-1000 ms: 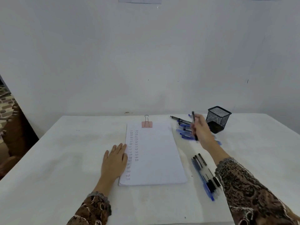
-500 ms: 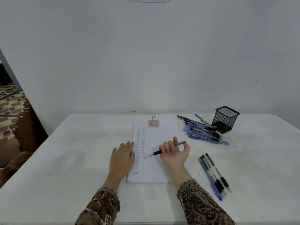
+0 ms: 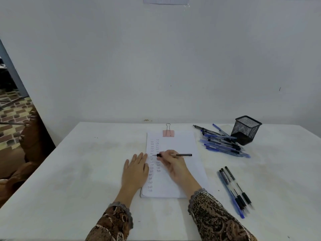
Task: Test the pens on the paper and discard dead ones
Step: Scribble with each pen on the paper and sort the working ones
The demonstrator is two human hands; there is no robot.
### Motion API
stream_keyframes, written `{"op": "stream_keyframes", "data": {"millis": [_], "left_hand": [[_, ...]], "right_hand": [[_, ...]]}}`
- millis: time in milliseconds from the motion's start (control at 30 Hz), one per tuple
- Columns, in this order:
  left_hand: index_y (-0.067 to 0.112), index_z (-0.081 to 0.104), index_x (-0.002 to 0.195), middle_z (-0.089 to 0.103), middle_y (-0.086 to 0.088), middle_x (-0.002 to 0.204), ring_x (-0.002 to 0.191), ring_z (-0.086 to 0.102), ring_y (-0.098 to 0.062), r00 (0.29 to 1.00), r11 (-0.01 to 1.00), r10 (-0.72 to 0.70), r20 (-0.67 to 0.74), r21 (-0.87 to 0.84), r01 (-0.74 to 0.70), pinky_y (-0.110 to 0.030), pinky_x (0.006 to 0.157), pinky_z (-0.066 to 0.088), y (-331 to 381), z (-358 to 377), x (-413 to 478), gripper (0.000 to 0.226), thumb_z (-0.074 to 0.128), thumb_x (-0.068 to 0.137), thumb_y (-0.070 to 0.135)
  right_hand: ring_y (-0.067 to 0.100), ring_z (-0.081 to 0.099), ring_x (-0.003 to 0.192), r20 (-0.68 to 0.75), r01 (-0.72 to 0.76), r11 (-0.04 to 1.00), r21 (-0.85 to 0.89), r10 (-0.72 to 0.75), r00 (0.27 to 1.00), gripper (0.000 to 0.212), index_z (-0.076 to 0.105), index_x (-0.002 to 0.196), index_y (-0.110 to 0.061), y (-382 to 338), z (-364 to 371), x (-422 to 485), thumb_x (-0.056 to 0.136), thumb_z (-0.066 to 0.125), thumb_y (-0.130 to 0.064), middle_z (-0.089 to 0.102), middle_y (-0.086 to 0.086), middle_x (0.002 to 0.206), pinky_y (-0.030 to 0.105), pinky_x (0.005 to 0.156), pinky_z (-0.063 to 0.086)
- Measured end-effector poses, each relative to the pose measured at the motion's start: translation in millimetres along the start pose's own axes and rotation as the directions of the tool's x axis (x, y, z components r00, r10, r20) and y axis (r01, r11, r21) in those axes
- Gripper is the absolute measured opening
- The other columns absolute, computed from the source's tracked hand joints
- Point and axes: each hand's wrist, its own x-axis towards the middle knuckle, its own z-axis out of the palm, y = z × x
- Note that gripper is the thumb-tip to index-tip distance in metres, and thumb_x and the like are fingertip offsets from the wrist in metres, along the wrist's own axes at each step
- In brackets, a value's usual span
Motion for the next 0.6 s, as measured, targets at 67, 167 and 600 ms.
{"op": "stream_keyframes", "data": {"millis": [67, 167, 600], "left_hand": [[0.026, 0.012, 0.148, 0.009, 0.008, 0.156, 0.144, 0.003, -0.012, 1.000, 1.000, 0.000, -0.001, 0.000, 0.000, -0.038, 0.116, 0.001, 0, 0, 0, 0.049, 0.018, 0.100, 0.031], [0.025, 0.012, 0.148, 0.009, 0.008, 0.156, 0.144, 0.004, -0.013, 1.000, 1.000, 0.003, -0.004, 0.000, -0.003, -0.038, 0.117, 0.002, -1, 1, 0, 0.049, 0.018, 0.100, 0.031], [0.025, 0.010, 0.148, 0.007, 0.008, 0.156, 0.144, 0.002, -0.012, 1.000, 1.000, 0.005, -0.001, -0.003, -0.005, -0.037, 0.117, 0.001, -2, 2, 0, 0.049, 0.018, 0.100, 0.031]], "right_hand": [[0.015, 0.061, 0.048, 0.017, 0.098, 0.964, -0.245, -0.097, 0.995, 0.022, 0.050, 0.074, -0.005, 6, 0, 2, 0.081, 0.060, 0.013, 0.061, 0.010, 0.060, 0.018, 0.047, 0.048], [0.006, 0.046, 0.049, 0.033, 0.235, 0.787, -0.570, -0.264, 0.964, 0.037, 0.040, 0.062, -0.013, 16, 4, -2, 0.080, 0.057, 0.015, 0.043, 0.001, 0.055, 0.013, 0.054, 0.040], [0.004, 0.026, 0.048, 0.051, 0.269, 0.674, -0.688, -0.325, 0.944, 0.047, 0.024, 0.050, -0.019, 23, 9, -8, 0.069, 0.053, 0.014, 0.028, -0.006, 0.058, 0.014, 0.052, 0.028]]}}
